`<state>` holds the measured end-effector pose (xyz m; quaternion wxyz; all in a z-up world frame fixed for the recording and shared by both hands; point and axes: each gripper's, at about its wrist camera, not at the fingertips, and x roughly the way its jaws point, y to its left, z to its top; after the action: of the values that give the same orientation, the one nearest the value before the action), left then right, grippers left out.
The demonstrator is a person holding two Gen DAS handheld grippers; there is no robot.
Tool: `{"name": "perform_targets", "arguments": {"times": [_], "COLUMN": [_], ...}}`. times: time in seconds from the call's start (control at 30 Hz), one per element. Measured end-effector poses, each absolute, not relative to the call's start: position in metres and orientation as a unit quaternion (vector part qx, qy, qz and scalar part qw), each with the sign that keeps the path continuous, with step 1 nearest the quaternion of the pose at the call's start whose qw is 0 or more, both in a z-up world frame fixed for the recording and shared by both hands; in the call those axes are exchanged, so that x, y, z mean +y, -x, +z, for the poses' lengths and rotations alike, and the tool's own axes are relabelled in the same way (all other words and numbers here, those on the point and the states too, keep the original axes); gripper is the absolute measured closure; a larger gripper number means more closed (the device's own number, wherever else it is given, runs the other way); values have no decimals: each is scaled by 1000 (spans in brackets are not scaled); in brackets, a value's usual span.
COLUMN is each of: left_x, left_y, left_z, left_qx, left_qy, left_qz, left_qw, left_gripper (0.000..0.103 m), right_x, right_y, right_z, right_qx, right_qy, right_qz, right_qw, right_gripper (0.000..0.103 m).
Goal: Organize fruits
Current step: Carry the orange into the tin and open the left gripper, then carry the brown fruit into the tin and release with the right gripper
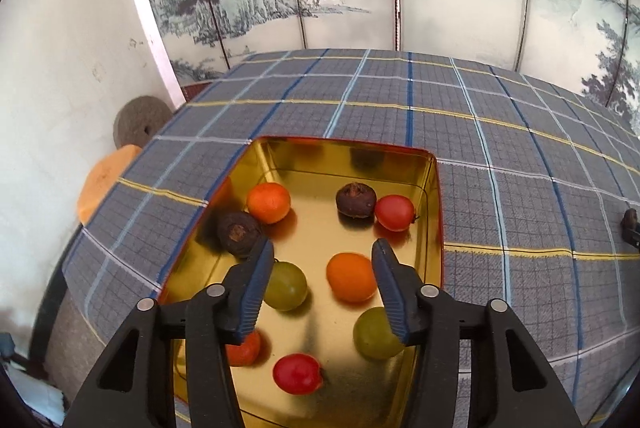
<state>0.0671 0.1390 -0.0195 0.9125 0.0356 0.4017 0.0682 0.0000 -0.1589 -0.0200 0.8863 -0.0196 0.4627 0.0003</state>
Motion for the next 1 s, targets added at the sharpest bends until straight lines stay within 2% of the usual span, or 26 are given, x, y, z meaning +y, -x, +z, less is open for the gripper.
{"name": "perform_targets", "arguments": {"times": [0.33,0.87,0.93,1.0], "left_x": [131,117,117,118], "left_y": [-47,-14,-11,-6], "left_z": [-11,1,1,2], "left_qx": [386,372,372,370], "left_qy": [-48,-69,-67,-64], "left_qz": [74,74,73,75], "left_qw": [918,923,923,924], "left_gripper": [44,43,42,36], "right_x": [-158,-151,-147,-139], "right_y": [0,12,17,23], "right_z": [-20,-19,-18,-15], "right_qx": [463,461,460,457], "right_qy": [23,20,16,12], "right_qz": [-1,5,10,20], "right_qw": [886,887,888,889], "right_gripper": [65,69,69,69]}}
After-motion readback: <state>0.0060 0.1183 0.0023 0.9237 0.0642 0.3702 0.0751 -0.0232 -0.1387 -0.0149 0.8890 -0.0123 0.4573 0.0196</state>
